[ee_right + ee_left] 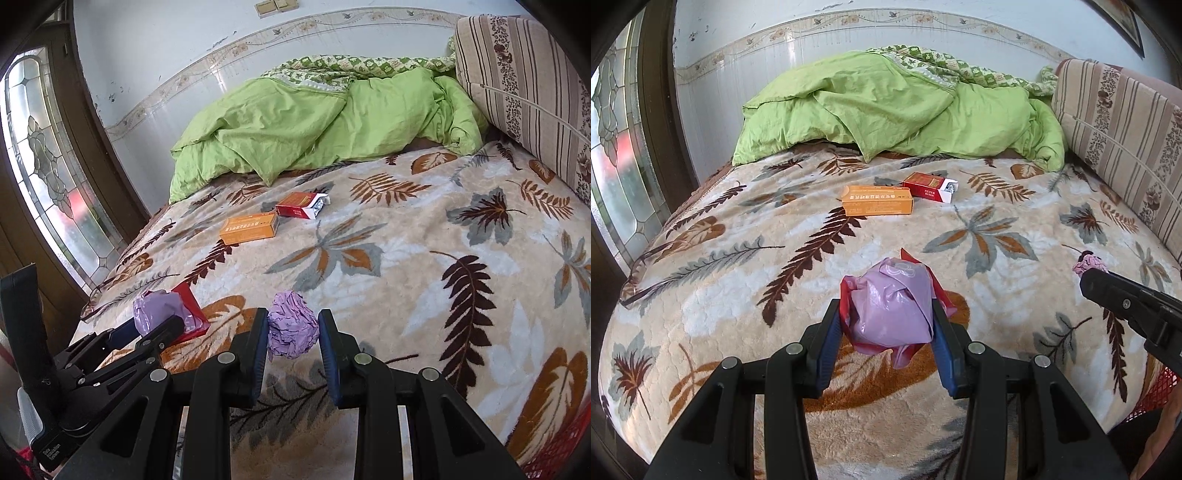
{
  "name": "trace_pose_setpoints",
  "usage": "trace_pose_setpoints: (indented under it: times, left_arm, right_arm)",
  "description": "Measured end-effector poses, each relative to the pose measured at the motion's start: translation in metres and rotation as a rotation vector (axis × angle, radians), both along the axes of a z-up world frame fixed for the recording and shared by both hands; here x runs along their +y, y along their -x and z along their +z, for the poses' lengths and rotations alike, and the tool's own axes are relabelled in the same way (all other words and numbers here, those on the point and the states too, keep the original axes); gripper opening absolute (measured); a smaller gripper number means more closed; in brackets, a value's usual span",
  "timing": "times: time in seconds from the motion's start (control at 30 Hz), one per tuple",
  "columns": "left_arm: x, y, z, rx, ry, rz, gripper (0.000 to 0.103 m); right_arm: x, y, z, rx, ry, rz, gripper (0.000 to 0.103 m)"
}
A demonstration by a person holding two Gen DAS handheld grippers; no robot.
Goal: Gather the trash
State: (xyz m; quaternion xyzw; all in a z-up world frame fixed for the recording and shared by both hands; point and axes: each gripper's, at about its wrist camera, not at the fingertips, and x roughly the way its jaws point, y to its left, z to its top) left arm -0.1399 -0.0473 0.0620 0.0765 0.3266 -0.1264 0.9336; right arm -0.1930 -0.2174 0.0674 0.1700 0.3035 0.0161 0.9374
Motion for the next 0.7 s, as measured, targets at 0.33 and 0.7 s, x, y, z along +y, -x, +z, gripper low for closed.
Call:
trace_pose_setpoints:
  times: [0.33, 0.7]
  left_arm:
    - [-0.0007, -0.0014, -0.0010, 0.002, 0.000, -0.001, 0.044]
    - [-0.0011, -0.0017, -0.0014, 0.002, -0.002, -0.003, 0.044]
  right_arm:
    - [0.0017, -0.0012, -0.0010, 0.005, 0.006, 0.007, 0.028]
    - [0.0013, -0.0018, -0.0014, 0.006, 0.005, 0.007, 0.028]
